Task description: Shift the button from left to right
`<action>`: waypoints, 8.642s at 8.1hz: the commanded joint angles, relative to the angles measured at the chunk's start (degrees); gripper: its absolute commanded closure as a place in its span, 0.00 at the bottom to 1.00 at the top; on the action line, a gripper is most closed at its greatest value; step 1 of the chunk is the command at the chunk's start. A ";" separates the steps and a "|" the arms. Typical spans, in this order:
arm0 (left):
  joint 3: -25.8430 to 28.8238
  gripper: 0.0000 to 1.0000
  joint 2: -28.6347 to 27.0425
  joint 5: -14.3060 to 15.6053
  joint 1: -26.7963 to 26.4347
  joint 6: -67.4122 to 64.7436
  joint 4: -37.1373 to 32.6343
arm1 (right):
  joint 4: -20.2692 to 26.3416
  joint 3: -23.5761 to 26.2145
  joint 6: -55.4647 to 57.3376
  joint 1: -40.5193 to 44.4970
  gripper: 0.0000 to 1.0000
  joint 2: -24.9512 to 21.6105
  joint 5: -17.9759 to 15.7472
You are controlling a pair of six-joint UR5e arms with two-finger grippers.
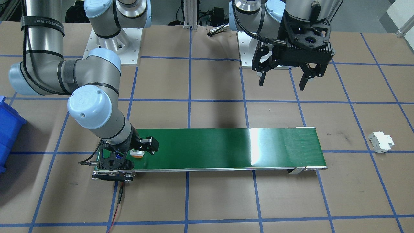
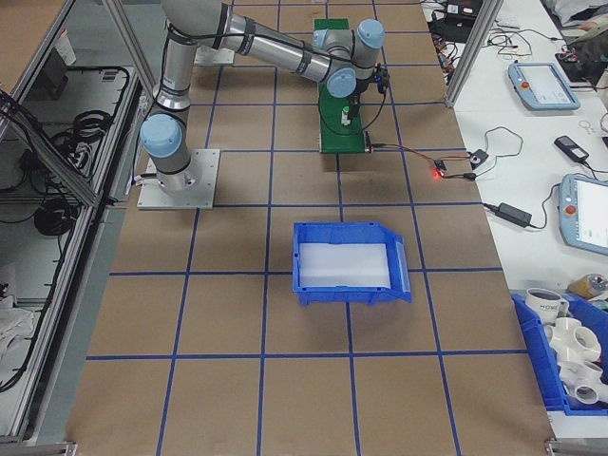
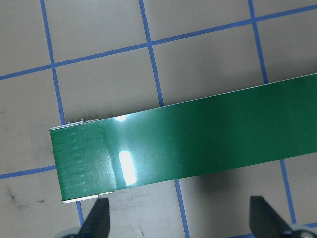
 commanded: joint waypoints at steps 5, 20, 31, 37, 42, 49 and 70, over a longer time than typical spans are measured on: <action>0.08 0.00 0.07 -0.72 0.64 0.01 0.42 | 7.44 1.21 -9.17 -1.55 0.92 -1.03 -6.20; 0.00 0.00 0.16 -0.72 0.56 -0.08 0.42 | 25.63 -7.84 -53.08 -45.02 0.73 -15.54 -11.39; 0.00 0.00 0.24 -0.63 0.56 -0.08 0.25 | 7.70 -7.76 -62.68 -52.10 0.72 -5.44 -7.34; -0.09 0.00 0.24 -0.63 0.56 -0.08 0.25 | 5.43 -5.14 -59.00 -48.84 0.66 1.59 -2.95; -0.09 0.00 0.24 -0.63 0.47 -0.08 0.16 | 4.89 -5.38 -60.58 -48.93 0.66 3.01 -3.13; -0.36 0.00 0.33 -0.63 0.47 -0.08 0.25 | 4.63 -4.50 -60.85 -49.19 0.39 5.02 -3.40; -0.36 0.00 0.33 -0.55 0.56 -0.25 0.77 | 19.92 -4.59 -4.95 -0.41 0.00 -20.99 -4.35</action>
